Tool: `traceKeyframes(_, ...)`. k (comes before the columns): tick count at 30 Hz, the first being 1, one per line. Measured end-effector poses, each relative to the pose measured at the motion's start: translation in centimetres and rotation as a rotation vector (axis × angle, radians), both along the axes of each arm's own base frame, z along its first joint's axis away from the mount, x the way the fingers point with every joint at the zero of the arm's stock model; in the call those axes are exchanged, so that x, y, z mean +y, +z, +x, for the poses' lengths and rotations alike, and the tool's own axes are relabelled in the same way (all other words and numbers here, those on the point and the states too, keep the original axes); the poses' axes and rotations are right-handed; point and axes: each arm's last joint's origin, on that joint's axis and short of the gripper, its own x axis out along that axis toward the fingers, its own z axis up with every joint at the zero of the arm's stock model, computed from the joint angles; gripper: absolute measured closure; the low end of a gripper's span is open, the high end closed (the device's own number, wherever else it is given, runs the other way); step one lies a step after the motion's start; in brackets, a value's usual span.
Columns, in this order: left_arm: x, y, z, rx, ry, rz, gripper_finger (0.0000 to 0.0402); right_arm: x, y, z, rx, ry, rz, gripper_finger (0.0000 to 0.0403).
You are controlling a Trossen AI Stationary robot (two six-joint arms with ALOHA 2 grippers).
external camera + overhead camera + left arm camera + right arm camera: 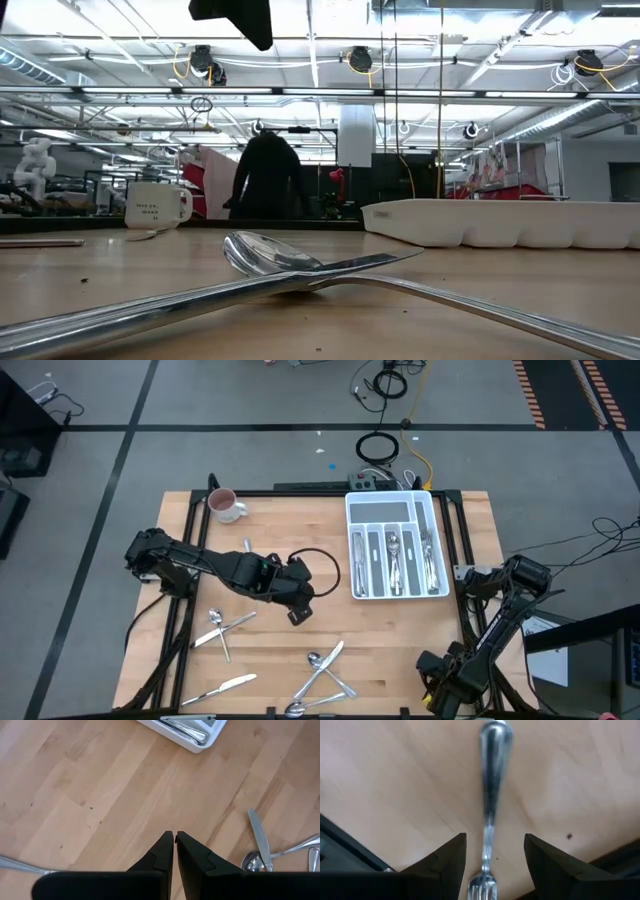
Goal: Sort silverware
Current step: Put the fork in the right section of the silverware tray
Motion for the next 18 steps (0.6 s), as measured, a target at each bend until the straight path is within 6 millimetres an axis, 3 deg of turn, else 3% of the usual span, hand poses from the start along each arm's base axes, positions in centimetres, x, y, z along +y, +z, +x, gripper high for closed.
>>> traceKeyframes(7, 0.2, 0.0, 0.0, -0.001, 0.007, 0.002, 0.0369, -0.2, -1.2, -1.2, 0.012, 0.084, -0.007, 0.0217)
traceKeyframes(13, 0.2, 0.0, 0.1, -0.004, 0.012, 0.004, 0.0369, 0.1, -3.0, -2.6, 0.033, 0.096, 0.107, 0.0224)
traceKeyframes(16, 0.2, 0.0, 0.1, -0.005, 0.015, 0.011, 0.0369, 0.1, -3.3, -2.9, 0.03, 0.105, 0.114, 0.0254)
traceKeyframes(18, 0.2, 0.0, 0.0, -0.005, 0.016, 0.015, 0.0369, 0.2, -3.3, -2.8, 0.031, 0.136, 0.128, 0.0301)
